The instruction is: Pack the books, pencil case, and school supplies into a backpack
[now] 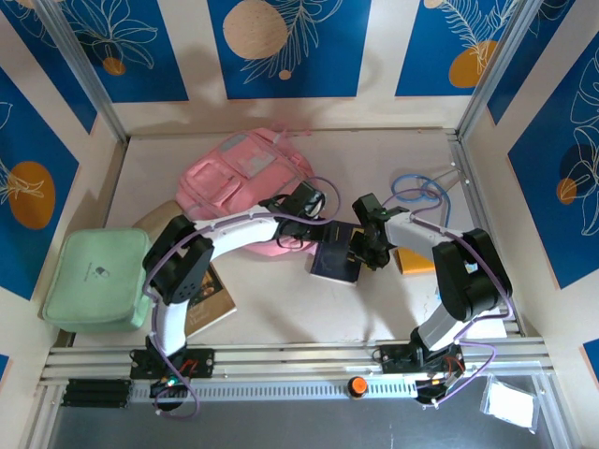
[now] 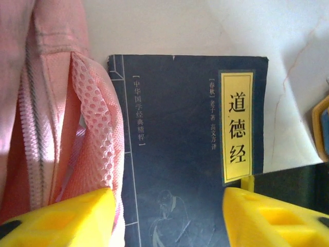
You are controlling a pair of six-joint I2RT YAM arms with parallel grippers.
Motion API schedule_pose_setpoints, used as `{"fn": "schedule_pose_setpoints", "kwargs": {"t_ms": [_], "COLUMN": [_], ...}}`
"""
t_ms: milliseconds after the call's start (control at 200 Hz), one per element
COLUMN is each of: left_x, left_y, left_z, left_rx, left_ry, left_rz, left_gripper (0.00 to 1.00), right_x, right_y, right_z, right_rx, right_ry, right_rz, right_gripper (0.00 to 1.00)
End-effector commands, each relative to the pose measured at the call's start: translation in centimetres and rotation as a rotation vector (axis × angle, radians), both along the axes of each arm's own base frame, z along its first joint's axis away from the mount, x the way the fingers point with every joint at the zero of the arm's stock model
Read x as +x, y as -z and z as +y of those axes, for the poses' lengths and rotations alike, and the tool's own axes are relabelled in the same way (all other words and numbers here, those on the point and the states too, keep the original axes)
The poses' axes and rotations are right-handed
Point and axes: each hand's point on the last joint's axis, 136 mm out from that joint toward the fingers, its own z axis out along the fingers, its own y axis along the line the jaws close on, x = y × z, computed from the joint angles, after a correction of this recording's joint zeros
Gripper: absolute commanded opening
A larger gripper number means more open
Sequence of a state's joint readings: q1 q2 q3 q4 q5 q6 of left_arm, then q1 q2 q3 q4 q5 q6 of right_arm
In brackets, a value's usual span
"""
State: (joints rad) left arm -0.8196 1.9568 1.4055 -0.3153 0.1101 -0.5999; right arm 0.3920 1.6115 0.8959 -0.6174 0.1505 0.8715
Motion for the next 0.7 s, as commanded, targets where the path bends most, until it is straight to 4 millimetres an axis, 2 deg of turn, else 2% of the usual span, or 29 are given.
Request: {"fn": "schedule_pose_setpoints", "kwargs": {"t_ms": [0,195,465,580,695], "left_x": [-0.2,0.2,2.4,2.3,1.1], "left_y": [1.8,4.5,5.1,3.2,-1.1], "left_z": [2.6,5.3,10.4,10.7,8.9], "left_rx": [0.153,0.203,0.248,0.224,0.105], "left_ry": [-0.039,-0.079,-0.19,-0.187,-0.153], "left_rz": [0.007,0.06,0.059,0.042,0.033], "left_gripper": [0.61,0.62,0.62,0.62,0.63], "right_x": [-0.4,-0.4,-0.5,-0.6,-0.5], "right_y": [0.7,0.7,0.9,0.9,0.8], "right_z": [-0.7,-0.6,-0.3,-0.4,-0.4], "right_rx": [-0.029,-0.019,-0.001,-0.001,-0.005], "right_ry": [0.004,0.003,0.008,0.009,0.011], "right_rz": [0.032,0.031,0.034,0.034,0.029], "right_gripper": [0.39,0.39,0.39,0.38,0.38]}}
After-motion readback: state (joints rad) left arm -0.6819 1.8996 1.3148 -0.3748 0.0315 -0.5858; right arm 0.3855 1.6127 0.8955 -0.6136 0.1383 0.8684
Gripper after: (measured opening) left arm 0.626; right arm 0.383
